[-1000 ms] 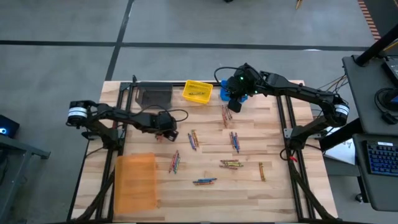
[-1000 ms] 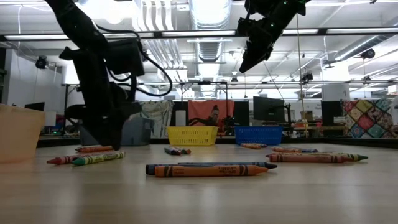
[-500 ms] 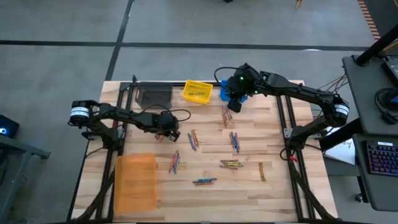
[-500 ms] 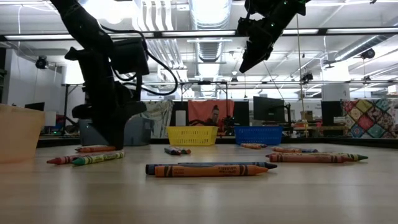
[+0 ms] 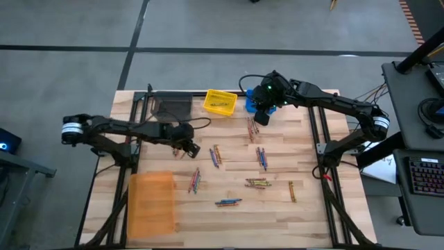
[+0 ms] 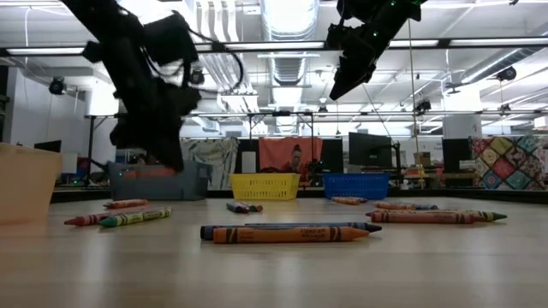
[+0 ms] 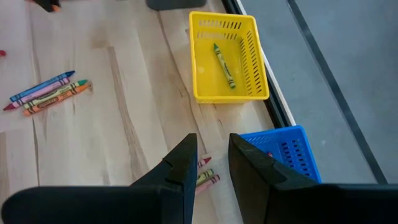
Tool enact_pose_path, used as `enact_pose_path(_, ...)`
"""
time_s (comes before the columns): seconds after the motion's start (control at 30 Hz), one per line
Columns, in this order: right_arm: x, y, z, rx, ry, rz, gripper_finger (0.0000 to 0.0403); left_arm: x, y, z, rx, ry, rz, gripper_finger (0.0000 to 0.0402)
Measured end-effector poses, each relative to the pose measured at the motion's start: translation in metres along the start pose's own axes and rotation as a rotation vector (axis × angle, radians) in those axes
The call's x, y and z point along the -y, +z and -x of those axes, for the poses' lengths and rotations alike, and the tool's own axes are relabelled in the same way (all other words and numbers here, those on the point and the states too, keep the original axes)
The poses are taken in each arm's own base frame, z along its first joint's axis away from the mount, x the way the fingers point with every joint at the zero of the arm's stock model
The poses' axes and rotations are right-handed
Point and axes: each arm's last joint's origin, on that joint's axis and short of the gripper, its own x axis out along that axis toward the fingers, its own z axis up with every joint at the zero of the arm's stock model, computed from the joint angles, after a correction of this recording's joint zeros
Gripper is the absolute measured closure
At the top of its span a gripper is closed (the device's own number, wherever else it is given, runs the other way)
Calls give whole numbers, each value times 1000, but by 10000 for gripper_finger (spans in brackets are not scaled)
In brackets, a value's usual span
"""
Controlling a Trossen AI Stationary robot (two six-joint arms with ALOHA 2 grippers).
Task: Sort crayons
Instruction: Put the orange crayon into the orange bin
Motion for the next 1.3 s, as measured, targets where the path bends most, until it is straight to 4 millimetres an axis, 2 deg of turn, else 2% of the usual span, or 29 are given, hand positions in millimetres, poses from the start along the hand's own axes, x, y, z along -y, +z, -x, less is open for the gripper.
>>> enact_pose_path(0.27, -2, -1, 0, -16, 7, -10, 321, 7, -1, 54, 67, -285, -7, 401)
enact_pose_path(0.53, -2, 1, 6, -8, 7, -19, 321, 33, -23, 79, 67, -463, -28, 401)
enact_pose_path(0.67, -3, 3, 11, 10, 8, -39, 321, 49, -32, 95, 2, -458, -96, 402)
enact_pose_path(0.93, -9, 5, 11, 11, 23, -65, 321, 78, -55, 139, -201, -215, -361, 402)
enact_pose_path(1.07, -15, 6, 11, 14, 37, -51, 321, 84, -79, 139, -257, -106, -448, 402)
enact_pose_path(1.3, -28, 8, 11, 18, 65, -19, 321, 78, -131, 110, -366, 56, -542, 402)
